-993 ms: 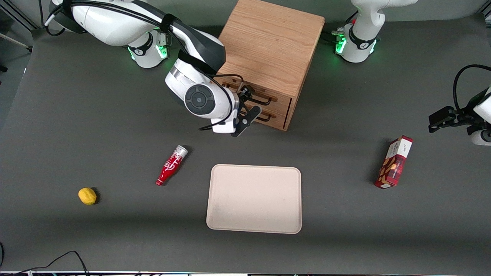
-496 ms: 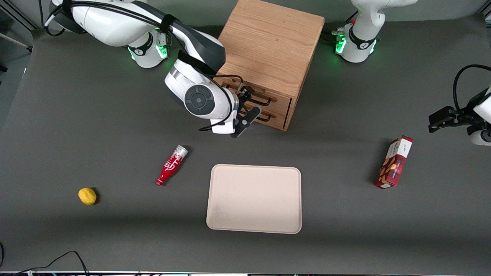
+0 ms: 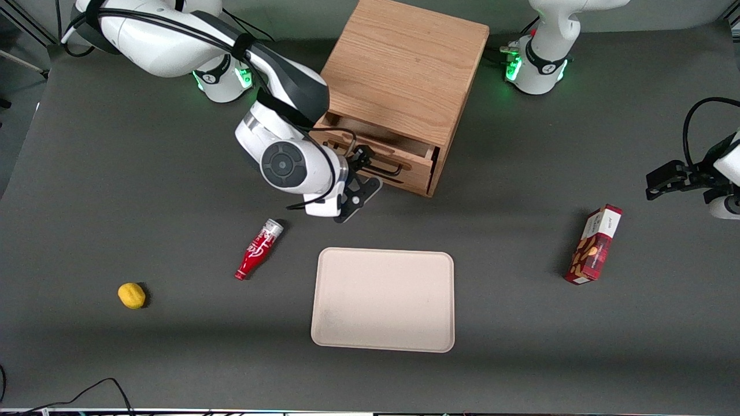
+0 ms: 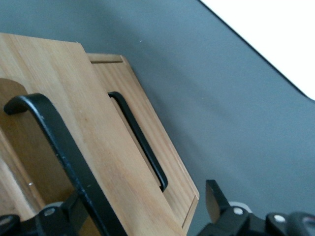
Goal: Open upper drawer
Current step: 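Pull the handle outward with the right gripper, sliding the drawer open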
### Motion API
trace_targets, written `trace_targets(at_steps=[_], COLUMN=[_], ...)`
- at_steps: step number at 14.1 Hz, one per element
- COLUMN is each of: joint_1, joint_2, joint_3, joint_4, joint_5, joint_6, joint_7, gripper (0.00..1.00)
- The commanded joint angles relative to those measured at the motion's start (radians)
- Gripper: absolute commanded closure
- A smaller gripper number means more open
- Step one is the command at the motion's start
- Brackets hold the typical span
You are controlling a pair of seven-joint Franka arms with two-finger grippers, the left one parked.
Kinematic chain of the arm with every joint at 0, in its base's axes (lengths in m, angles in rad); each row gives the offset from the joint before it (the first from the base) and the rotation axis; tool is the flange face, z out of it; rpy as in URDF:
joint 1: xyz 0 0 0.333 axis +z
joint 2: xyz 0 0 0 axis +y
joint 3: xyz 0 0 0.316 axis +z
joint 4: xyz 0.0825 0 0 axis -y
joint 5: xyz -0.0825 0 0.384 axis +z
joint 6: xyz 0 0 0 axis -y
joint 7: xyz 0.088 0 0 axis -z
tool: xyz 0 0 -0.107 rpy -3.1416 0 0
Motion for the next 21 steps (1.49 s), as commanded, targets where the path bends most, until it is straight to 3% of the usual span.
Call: trace_targets(at_steps=[1, 21], joint_1=[0.006, -0.006], joint_2=[0.037, 0.094], joint_3=[-0.005, -0.107], joint_4=[0.051, 0.172], joint_5=[-0.034, -0.04], joint_6=[0.003, -0.022], joint_7=[0.004, -0.074], gripper=[0.0, 0.0])
